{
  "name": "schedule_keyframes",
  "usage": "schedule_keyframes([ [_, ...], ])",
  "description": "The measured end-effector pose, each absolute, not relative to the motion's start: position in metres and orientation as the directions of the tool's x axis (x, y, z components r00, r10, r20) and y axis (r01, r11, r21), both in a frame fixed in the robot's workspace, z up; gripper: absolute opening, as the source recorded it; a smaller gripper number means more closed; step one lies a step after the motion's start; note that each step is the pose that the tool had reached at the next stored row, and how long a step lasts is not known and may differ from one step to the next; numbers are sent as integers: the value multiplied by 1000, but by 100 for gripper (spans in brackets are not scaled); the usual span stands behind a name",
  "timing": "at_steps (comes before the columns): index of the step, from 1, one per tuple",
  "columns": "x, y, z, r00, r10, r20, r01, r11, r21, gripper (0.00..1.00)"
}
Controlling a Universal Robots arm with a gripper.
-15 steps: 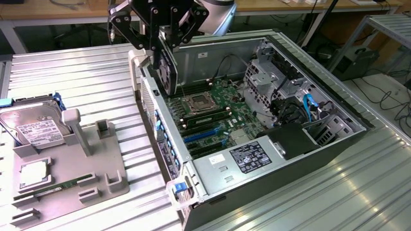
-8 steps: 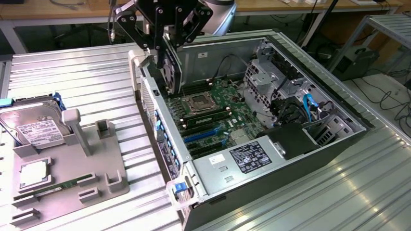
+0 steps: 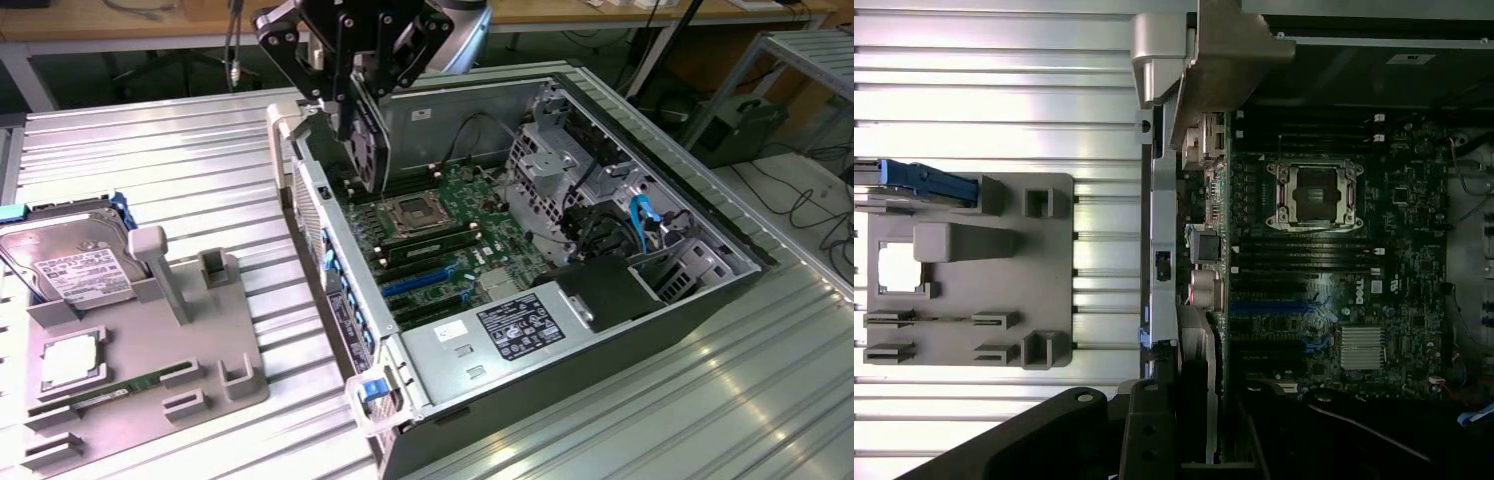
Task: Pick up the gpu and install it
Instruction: 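Pick up the gpu and move the gpu toward the slot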
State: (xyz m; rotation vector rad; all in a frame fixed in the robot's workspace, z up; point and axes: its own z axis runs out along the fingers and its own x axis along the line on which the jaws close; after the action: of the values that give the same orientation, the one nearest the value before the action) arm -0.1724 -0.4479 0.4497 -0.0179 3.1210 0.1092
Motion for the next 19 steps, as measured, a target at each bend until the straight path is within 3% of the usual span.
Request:
schedule_keyframes([
  [19,-146,-448,450,-1000,-11,-19,-12,997,70,27],
])
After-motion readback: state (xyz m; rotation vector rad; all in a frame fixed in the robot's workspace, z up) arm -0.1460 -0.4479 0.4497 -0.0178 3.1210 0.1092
